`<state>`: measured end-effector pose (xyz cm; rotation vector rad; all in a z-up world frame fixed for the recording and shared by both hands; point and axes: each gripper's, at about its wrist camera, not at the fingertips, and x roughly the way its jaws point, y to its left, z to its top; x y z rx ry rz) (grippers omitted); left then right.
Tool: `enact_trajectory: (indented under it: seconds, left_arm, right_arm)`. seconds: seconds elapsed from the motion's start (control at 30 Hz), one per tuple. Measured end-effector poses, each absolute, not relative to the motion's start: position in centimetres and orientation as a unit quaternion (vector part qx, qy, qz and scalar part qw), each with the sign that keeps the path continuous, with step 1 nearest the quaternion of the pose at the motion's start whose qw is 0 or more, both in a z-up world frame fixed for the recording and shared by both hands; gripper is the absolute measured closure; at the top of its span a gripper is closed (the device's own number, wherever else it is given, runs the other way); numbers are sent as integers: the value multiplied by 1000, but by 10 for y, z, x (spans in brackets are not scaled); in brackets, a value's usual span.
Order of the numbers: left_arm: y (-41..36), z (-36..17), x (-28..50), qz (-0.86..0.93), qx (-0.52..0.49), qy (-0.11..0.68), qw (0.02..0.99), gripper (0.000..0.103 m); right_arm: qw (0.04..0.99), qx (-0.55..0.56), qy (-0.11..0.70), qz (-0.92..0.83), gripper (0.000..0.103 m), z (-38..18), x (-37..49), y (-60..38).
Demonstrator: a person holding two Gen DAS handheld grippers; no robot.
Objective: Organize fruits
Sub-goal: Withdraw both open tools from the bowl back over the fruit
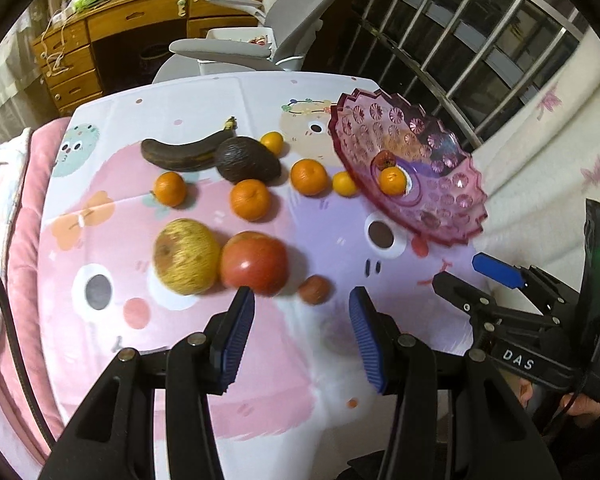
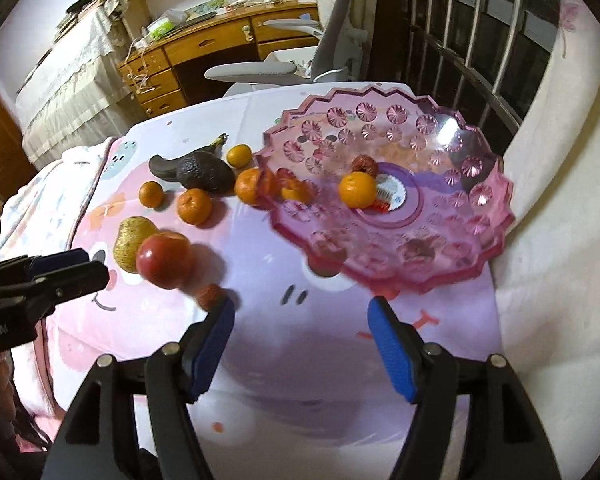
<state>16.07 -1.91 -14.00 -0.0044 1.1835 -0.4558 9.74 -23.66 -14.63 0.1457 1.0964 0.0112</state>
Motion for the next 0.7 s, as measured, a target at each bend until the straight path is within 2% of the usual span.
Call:
enact_trajectory:
  seconds: [0.57,0.7]
  left_arm:
    - [70,-143,165,-283,72,555,778,49]
    - [81,-149,171,-283,85,559,774,43]
  right_arm:
    - [841,149,515,-75,32,-158,60,-136]
    - [839,145,518,-79,32,-163,56,-118]
